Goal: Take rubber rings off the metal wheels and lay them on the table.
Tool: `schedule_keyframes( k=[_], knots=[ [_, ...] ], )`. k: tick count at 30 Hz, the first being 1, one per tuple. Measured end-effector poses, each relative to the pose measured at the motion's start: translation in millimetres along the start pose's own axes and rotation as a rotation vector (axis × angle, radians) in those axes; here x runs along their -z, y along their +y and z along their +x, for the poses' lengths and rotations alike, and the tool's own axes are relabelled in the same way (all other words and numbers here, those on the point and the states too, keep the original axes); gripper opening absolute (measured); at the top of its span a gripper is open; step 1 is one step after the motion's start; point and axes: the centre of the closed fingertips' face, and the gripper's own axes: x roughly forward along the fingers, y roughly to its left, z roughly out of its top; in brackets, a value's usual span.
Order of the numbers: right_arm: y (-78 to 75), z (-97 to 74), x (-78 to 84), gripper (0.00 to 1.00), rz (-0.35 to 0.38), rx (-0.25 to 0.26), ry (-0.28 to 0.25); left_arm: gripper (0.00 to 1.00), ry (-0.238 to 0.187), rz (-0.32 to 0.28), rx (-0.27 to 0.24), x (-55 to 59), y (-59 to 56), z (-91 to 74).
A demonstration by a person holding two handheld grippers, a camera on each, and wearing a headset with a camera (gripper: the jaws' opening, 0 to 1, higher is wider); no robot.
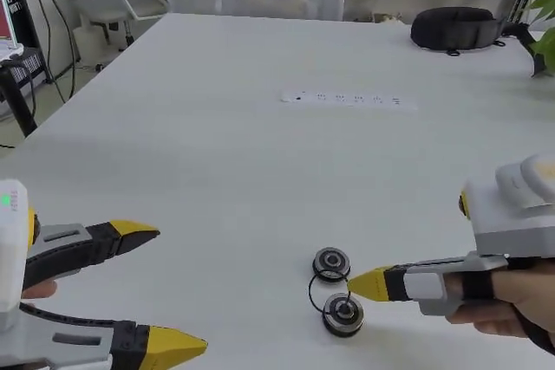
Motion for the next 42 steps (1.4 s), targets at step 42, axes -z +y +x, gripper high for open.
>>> schedule_keyframes(
  k=[42],
  knots=[
    [35.9, 70.4, -22.5, 0.0, -0.15, -0.053, 0.122, 0.77, 0.014, -0.003, 0.03, 8.1, -4.0, 5.7]
  ],
)
